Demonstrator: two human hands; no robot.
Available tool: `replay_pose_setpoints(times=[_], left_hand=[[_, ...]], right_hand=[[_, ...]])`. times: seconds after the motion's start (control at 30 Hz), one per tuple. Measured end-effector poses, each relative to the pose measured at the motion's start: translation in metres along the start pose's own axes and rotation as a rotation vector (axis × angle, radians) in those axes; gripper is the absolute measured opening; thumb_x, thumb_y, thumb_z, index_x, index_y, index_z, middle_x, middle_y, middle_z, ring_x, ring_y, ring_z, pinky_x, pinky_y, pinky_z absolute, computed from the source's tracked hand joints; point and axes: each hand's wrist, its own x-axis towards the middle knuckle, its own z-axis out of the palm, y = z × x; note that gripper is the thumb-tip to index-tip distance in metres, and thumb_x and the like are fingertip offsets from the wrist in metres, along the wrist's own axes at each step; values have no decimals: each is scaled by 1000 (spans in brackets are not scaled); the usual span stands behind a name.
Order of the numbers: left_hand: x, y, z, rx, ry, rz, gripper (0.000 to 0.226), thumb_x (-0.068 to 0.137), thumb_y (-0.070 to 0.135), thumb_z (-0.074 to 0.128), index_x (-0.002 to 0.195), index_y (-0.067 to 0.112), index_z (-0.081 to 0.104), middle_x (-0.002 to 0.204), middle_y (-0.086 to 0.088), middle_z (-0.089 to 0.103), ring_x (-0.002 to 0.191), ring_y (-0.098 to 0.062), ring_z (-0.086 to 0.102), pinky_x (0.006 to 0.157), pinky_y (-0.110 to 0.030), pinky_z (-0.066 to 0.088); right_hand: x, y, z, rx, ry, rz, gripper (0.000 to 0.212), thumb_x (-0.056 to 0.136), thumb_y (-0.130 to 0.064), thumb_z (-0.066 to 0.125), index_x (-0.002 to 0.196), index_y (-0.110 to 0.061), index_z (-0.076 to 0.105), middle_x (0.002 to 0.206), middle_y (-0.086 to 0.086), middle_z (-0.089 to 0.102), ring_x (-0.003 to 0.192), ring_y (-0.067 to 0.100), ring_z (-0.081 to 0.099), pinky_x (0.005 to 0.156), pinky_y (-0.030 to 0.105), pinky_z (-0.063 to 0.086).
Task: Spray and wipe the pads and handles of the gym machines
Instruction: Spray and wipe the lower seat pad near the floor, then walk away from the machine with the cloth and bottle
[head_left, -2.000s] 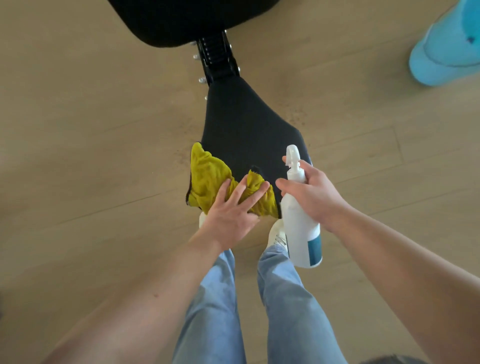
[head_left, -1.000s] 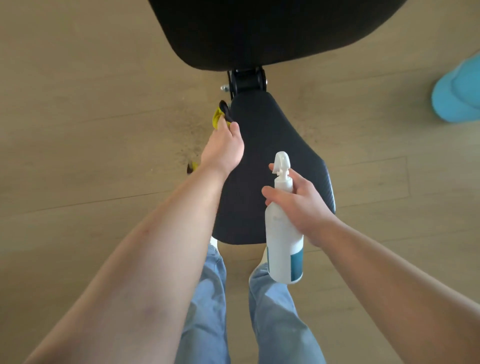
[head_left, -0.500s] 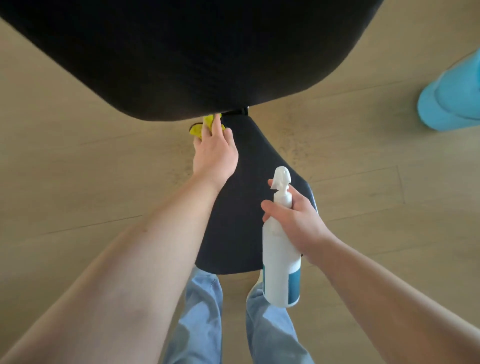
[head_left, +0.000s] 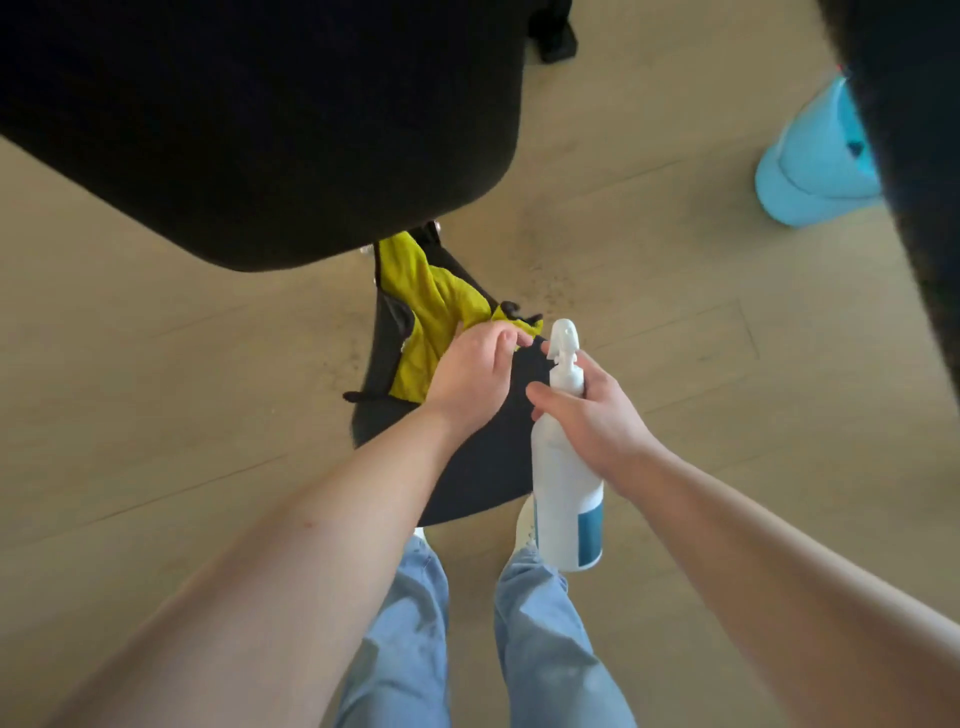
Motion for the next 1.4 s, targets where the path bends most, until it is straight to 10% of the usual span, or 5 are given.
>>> replay_pose_setpoints(times=[0.13, 0.37, 0.73, 1.0, 1.4], left_hand=[[-42, 37, -9, -5, -160, -177, 30, 111, 28, 33, 95, 26, 58, 89, 9, 64, 93, -21, 65, 84, -35, 49], [-97, 131, -21, -172, -241, -459, 39, 98, 29, 51, 137, 32, 55, 124, 6, 58, 102, -9, 56, 94, -28, 39], [-168, 234, -32, -141, -349, -348, 74, 86, 4, 60, 153, 29, 41, 150, 1, 46, 135, -20, 45, 105, -29, 39], [-166, 283, -33, -113, -444, -278, 81, 79, 2, 55, 151, 37, 42, 145, 1, 50, 130, -21, 49, 112, -38, 44], [-114, 366, 31, 5, -536, -102, 67, 88, 4, 56, 142, 42, 48, 135, 1, 56, 125, -26, 52, 112, -47, 44]], right_hand=[[-31, -3, -19, -38, 48, 12, 38, 78, -54, 66, 112, -39, 62, 92, -4, 75, 89, 21, 71, 82, 41, 59], [-113, 2, -61, -149, 94, 126, 12, 88, -27, 70, 93, -16, 69, 86, 3, 68, 81, 25, 66, 70, 36, 54], [-222, 16, -109, -258, 52, 70, 7, 91, -19, 71, 95, -24, 70, 89, -1, 67, 86, 23, 65, 72, 33, 53], [-253, 14, -145, 119, 199, 165, 51, 100, -48, 60, 114, 0, 68, 88, 5, 57, 76, 19, 51, 70, 32, 40], [-252, 29, -236, 169, 495, 206, 32, 103, -29, 53, 78, -11, 46, 70, 6, 41, 62, 22, 38, 55, 33, 28]])
